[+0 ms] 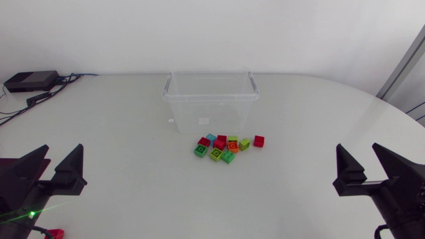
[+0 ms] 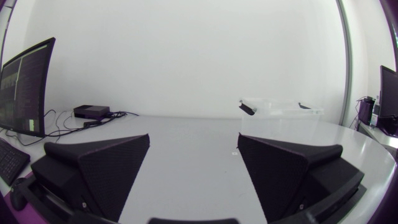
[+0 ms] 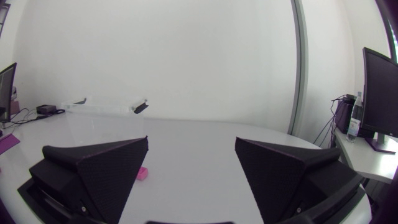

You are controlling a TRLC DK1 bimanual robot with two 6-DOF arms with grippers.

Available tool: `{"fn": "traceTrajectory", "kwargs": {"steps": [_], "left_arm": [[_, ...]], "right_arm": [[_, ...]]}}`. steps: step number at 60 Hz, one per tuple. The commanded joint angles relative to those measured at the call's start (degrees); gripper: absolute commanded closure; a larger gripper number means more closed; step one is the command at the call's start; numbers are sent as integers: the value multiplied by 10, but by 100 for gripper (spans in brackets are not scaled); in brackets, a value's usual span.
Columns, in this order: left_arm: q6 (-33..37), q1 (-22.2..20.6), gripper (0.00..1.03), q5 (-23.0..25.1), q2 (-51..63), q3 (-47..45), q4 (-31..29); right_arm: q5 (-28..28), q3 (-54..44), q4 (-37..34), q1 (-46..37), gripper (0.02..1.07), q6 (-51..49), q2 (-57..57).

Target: Pick up the duplo bricks and place them in the container

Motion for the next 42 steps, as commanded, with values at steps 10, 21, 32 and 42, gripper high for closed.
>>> {"fn": "traceTrajectory", "kwargs": {"steps": [10,21,32,42], "left_arm": [[-8,-1,4,3,-6,-12,1],[-8,1,4,3,-6,-12,1],[2,-2,4,3,-7,-12,1],[18,-1,4,3,-6,0,4]], "right_arm": [[-2,-13,-4,6,6,17,-3],[-2,-13,-4,12,6,25,-3],[-2,-13,-3,13,6,24,-4],[-3,-6,-4,16,7,18,-4]]}}
